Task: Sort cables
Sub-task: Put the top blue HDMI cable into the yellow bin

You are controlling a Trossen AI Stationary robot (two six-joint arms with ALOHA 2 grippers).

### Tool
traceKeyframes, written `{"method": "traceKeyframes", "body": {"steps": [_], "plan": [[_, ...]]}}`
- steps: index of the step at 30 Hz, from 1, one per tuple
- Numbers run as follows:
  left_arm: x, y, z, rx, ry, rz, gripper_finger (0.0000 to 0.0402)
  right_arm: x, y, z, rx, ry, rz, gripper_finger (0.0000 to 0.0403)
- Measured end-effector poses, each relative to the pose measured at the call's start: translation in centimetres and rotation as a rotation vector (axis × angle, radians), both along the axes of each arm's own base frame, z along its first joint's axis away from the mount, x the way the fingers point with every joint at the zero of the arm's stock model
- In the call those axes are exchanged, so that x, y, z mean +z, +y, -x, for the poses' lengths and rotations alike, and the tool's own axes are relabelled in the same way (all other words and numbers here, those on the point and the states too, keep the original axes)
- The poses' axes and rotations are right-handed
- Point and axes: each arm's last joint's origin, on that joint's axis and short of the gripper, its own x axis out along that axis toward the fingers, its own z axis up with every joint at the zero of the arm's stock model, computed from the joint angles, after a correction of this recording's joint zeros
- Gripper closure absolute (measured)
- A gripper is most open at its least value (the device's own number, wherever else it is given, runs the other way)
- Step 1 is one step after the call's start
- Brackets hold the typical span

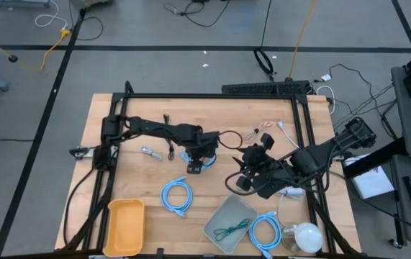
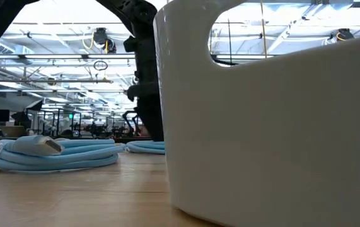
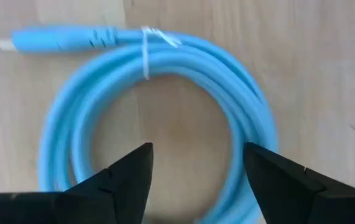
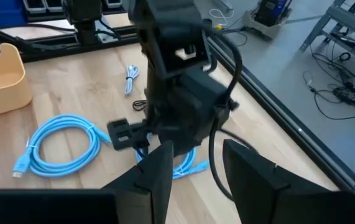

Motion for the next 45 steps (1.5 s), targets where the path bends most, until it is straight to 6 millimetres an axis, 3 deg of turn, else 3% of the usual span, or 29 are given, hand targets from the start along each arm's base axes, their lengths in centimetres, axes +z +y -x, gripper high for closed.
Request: {"method": "traceKeyframes", "body": {"steps": [6, 12, 21, 28, 33, 39, 43, 45], "plan": [[3.0, -0.9, 0.3, 0.038, -0.1, 0.034, 0.0173, 0.0, 0.2, 0.1, 0.007, -0.005, -0.006, 0.0269], [3.8, -2.0, 0.3, 0.056, -0.129, 0.057, 0.0196, 0.0, 0.6, 0.2, 0.016, -0.012, -0.015, 0.0269], [1.6, -4.5, -0.6, 0.018, -0.101, 0.027, 0.018, 0.1, 1.1, 0.4, 0.033, -0.023, -0.022, 0.0269], [0.5, -4.1, -0.9, 0.06, -0.105, 0.014, 0.0182, 0.1, 1.5, 0.5, 0.046, -0.031, -0.027, 0.0269], [-1.7, -3.5, -0.3, 0.115, -0.075, 0.051, 0.0199, 0.1, 1.7, 0.6, 0.054, -0.031, -0.027, 0.0269], [-3.1, -3.5, 0.6, 0.171, -0.04, 0.076, 0.0265, 0.1, 1.9, 0.7, 0.06, -0.03, -0.026, 0.0269], [-2.2, -3.4, 0.9, 0.189, -0.047, 0.083, 0.0363, 0.1, 1.9, 0.7, 0.063, -0.026, -0.021, 0.0269], [-1.4, -3.3, 1.3, 0.21, -0.045, 0.105, 0.0366, 0.1, 1.9, 0.7, 0.066, -0.024, -0.017, 0.0269]]}}
